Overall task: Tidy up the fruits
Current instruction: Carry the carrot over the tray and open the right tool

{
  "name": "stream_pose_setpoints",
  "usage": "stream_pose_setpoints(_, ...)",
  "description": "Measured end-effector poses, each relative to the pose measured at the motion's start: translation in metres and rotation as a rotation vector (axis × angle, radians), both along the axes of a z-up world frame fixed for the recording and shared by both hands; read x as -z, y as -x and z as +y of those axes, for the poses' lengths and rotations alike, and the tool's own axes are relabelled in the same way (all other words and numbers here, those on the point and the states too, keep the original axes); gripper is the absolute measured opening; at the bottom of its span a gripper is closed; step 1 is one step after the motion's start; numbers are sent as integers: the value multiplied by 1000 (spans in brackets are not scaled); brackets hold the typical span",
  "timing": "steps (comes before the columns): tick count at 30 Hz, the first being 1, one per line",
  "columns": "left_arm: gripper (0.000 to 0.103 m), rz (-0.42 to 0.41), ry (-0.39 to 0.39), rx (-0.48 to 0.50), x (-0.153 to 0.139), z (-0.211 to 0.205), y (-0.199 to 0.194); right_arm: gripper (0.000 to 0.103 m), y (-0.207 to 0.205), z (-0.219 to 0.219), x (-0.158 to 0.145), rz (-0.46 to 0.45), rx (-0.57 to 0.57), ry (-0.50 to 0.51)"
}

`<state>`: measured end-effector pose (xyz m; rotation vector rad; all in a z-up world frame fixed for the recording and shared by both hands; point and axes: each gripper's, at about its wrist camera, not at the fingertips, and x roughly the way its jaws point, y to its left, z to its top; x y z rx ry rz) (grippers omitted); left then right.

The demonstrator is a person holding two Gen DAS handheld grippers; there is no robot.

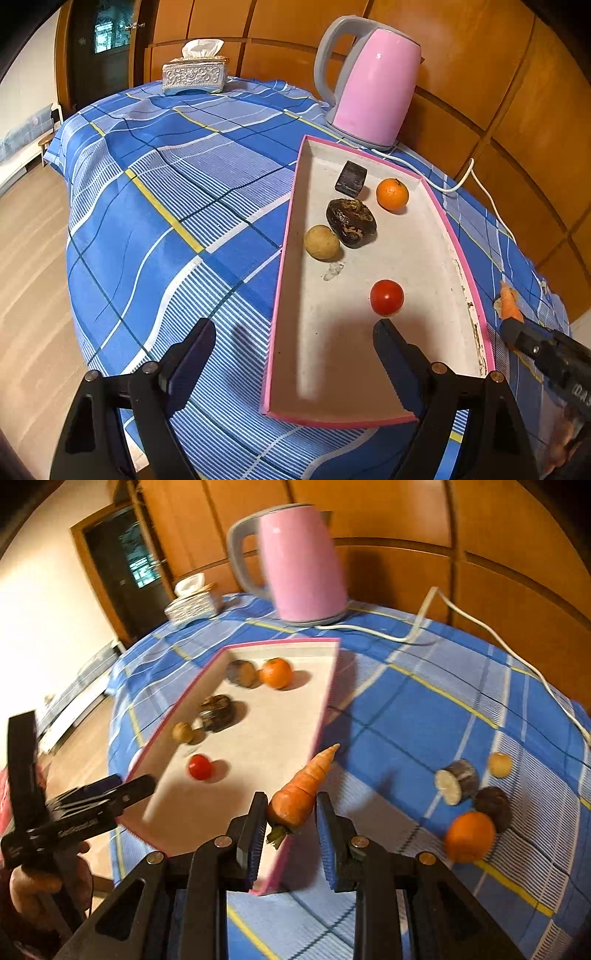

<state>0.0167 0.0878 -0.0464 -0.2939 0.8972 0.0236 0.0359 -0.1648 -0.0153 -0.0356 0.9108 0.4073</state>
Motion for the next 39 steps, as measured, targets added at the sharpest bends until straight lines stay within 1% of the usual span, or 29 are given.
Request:
stream_pose_setpoints(5, 88, -5, 5, -7, 0, 3, 1, 26, 2, 15, 1, 3, -45, 11)
stream_pose_setpoints(12, 88, -5, 3, -17, 0, 5, 1, 26, 0, 22, 4, 11, -57, 20)
stream_pose_setpoints(22, 88, -7, 5, -66, 0, 15, 3, 26, -5, 36, 5, 2, -81, 43)
stream_pose_setpoints(28, 88, -5, 2, -58, 1, 14, 4, 26, -9, 37, 6, 2, -78, 48)
stream_pose_setpoints(34, 88, -3, -1, -58, 1, 14, 4, 26, -23, 48, 2, -14, -97, 76)
stream_pose_setpoints(39, 88, 0, -3, -57, 2, 14, 4, 27, -40, 56, 3, -15, -78, 75)
